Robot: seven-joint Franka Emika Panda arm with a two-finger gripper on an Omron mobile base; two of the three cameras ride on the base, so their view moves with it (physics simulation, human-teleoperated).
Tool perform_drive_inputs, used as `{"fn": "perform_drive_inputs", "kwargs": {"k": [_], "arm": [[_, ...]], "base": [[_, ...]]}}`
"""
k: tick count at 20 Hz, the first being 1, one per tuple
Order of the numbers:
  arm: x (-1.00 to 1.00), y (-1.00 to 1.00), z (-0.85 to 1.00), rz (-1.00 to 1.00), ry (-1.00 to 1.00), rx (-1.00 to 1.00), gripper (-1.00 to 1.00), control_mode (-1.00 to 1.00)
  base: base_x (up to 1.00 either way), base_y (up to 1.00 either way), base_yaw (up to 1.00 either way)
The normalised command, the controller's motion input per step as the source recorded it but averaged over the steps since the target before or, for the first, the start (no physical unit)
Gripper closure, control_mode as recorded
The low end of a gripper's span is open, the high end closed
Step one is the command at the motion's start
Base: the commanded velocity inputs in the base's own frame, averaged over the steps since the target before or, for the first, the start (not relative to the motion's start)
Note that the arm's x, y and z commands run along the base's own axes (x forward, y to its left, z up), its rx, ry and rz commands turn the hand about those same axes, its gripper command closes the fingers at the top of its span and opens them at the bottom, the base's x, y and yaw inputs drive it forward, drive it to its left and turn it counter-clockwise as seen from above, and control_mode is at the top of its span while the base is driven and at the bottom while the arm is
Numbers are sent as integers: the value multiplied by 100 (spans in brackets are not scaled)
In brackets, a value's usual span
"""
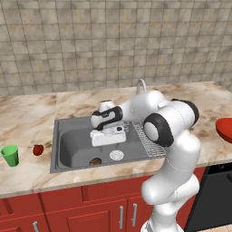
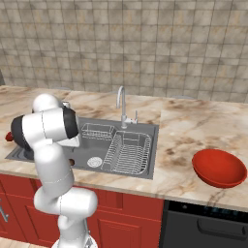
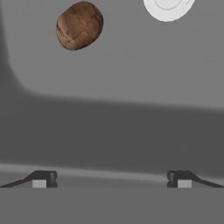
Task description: Remove the bell pepper and potato from the sink. Then move the bowl and cup from the counter to the sink for washing.
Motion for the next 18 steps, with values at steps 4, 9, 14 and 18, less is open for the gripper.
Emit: {"fn": "perform_drive_inputs", "kwargs": {"k": [4, 9, 14, 18], "arm": [[0, 11, -14, 0, 0, 4, -100, -100], [0, 5, -9, -4, 0, 2, -100, -100], [4, 2, -9, -7, 0, 0, -100, -100], [6, 5, -10, -11, 0, 0, -100, -100]], "base": [[0, 0, 0], [0, 0, 0], [0, 0, 0], [0, 0, 0]]}}
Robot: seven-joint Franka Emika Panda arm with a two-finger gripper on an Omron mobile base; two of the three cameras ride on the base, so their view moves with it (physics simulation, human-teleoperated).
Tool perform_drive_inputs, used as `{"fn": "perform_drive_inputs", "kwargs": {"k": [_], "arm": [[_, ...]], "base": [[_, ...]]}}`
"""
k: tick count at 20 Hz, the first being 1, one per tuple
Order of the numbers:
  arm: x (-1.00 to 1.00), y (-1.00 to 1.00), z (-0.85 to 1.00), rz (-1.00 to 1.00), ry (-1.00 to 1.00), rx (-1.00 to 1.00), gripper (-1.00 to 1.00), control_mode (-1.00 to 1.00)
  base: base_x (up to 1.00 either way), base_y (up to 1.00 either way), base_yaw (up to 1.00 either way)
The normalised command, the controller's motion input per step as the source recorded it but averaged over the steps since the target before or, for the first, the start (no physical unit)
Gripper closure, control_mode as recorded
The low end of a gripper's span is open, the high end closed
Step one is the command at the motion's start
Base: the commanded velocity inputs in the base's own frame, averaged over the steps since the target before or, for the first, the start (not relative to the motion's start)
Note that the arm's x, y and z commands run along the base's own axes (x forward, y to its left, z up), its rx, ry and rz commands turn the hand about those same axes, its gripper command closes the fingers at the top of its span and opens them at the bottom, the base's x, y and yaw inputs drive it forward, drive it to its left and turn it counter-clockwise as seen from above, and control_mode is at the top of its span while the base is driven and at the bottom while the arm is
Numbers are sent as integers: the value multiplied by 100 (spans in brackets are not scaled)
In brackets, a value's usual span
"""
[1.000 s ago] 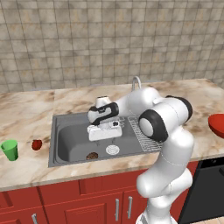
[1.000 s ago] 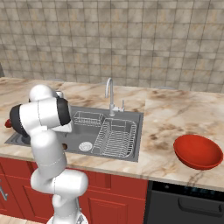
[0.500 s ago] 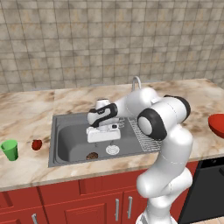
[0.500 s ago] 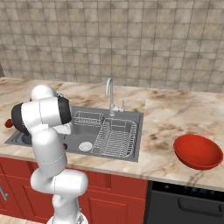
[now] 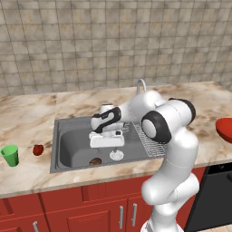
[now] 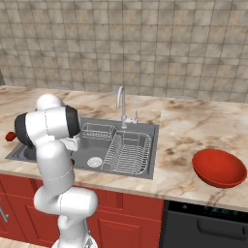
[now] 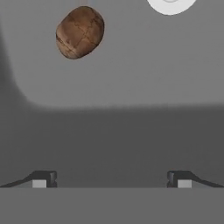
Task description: Remove the bell pepper and potato from the sink. Then move the bowl and cup from the counter to the sink for washing.
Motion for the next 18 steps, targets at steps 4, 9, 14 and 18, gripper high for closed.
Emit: {"fn": "perform_drive_inputs", "kwargs": {"k": [4, 9, 14, 18], "arm": [[2, 7, -7, -14, -5, 0, -100, -100], [6, 3, -5, -17, -3, -2, -100, -100], [6, 3, -9, -18, -4, -9, -100, -100], [0, 0, -9, -12, -1, -11, -100, -100]], "base": [[0, 0, 0], [0, 0, 0], [0, 0, 0], [0, 0, 0]]}}
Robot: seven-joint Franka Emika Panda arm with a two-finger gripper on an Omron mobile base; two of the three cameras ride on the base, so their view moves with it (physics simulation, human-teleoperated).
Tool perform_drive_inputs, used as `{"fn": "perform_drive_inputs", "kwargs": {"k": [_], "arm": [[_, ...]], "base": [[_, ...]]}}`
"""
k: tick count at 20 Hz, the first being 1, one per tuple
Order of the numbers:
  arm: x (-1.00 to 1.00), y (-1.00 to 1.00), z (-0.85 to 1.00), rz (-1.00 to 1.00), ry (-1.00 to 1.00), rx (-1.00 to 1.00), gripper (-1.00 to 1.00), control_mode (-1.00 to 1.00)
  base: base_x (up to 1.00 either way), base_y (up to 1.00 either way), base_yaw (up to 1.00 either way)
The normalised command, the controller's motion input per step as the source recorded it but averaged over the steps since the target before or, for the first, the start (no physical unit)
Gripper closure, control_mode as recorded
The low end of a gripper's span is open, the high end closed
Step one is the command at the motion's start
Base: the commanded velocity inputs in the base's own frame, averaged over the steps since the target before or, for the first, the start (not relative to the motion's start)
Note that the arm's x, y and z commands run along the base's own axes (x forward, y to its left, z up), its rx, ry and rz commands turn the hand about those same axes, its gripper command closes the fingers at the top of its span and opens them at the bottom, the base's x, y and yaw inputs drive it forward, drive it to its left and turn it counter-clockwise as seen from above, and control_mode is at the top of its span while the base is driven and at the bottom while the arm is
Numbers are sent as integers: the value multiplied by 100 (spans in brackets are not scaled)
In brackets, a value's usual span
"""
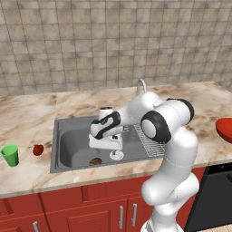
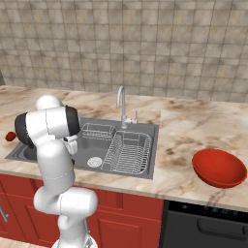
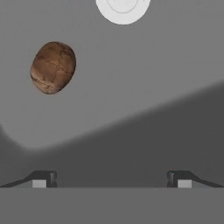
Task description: Remove the bell pepper and potato from the sink. Then move the bowl and cup from the counter to the sink for washing.
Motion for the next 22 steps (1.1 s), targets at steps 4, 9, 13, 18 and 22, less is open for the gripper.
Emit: {"fn": "perform_drive_inputs", "kwargs": {"k": [4, 9, 13, 18, 22], "arm": [[1, 0, -5, -4, 0, -6, -100, -100], [6, 0, -2, 0, 1, 0, -100, -100], [2, 0, -7, 0, 5, 0, -100, -100], [0, 4, -19, 0, 0, 0, -100, -100], [0, 10, -18, 0, 0, 0, -100, -100]], "base": [[0, 0, 0], [0, 0, 0], [0, 0, 0], [0, 0, 0], [0, 0, 0]]}}
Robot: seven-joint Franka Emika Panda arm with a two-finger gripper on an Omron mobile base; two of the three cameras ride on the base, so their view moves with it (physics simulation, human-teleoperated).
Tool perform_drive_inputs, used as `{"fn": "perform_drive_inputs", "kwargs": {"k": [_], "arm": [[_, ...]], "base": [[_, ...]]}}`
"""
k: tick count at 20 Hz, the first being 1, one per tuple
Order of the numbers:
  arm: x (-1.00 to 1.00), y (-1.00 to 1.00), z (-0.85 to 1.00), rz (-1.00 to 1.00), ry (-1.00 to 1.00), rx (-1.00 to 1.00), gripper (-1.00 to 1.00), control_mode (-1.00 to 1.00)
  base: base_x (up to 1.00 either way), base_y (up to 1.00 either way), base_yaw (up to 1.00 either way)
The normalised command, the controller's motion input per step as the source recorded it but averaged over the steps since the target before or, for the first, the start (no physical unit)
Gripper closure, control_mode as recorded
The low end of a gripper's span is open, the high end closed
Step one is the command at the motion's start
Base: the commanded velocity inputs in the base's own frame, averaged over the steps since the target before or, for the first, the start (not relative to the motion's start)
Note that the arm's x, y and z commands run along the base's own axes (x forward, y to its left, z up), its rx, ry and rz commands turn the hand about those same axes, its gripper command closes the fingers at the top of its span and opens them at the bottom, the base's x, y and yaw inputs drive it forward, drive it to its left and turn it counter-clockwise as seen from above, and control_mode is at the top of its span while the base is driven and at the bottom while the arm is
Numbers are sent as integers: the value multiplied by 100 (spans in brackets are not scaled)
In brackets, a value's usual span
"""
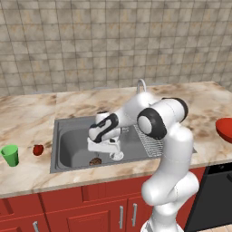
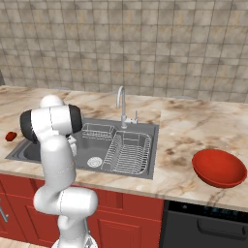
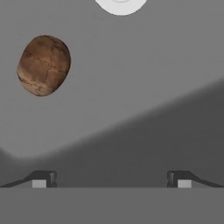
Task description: Remove the bell pepper and potato from the sink. Then move the bowl and cup from the counter to the sink for washing.
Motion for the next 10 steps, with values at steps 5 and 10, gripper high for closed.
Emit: {"fn": "perform_drive_inputs", "kwargs": {"k": [5, 10], "arm": [[1, 10, -17, 0, 0, 0, -100, -100], [1, 5, -16, 0, 0, 0, -100, -100]], "base": [[0, 0, 0], [0, 0, 0]]}}
